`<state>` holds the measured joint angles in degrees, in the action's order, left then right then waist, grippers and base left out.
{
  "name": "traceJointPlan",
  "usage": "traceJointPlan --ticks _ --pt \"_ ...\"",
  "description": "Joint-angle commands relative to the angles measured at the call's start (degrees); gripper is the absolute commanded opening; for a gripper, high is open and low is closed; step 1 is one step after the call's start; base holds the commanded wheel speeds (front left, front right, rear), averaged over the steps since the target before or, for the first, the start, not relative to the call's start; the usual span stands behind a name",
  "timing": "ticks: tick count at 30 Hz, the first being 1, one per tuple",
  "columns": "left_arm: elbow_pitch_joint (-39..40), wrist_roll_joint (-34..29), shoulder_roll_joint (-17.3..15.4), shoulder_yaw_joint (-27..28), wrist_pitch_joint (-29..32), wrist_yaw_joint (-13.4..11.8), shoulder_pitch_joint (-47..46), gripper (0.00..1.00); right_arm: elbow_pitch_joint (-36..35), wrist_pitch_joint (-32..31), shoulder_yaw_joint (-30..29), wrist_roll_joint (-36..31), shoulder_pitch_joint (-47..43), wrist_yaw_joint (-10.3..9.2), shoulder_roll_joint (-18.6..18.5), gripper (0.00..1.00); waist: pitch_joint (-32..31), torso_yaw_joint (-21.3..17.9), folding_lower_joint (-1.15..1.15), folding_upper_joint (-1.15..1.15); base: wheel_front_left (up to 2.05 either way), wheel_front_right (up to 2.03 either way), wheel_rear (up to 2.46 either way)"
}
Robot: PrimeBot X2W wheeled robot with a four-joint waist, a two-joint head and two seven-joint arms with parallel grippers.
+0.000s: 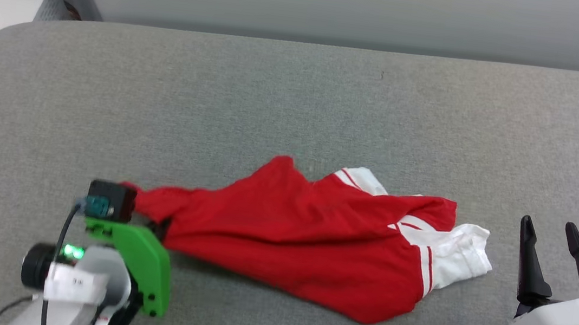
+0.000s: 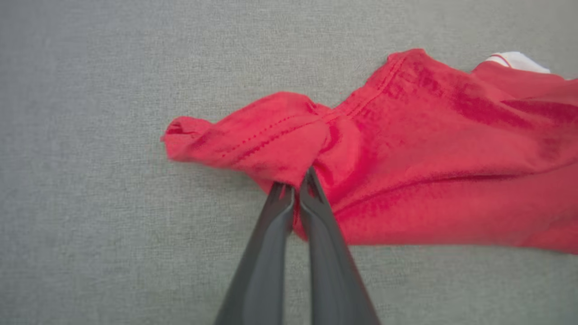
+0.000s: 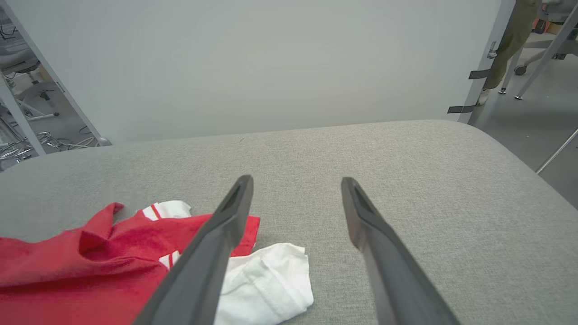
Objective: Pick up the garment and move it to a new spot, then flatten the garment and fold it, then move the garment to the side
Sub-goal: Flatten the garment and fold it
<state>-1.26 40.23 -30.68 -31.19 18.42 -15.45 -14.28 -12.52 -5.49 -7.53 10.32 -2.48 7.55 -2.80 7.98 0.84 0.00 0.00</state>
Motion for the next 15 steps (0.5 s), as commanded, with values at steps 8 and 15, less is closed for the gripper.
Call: traceJointPlan --ticks 8,15 --pt "3.06 5.84 0.05 1.61 -1.53 -5.92 17.93 0.00 -0.89 -1.35 0.06 -0.09 -2.23 -0.06 -0.08 1.00 -4.71 3.20 0.00 0.00 0.00 0.00 0.00" --pt "-2.31 9.98 4.23 0.65 -2.76 -5.35 24.24 0.00 -1.45 -2.07 0.54 0.02 -3.40 -0.06 -0.08 1.00 -6.33 2.76 0.00 0.00 0.00 0.00 0.00"
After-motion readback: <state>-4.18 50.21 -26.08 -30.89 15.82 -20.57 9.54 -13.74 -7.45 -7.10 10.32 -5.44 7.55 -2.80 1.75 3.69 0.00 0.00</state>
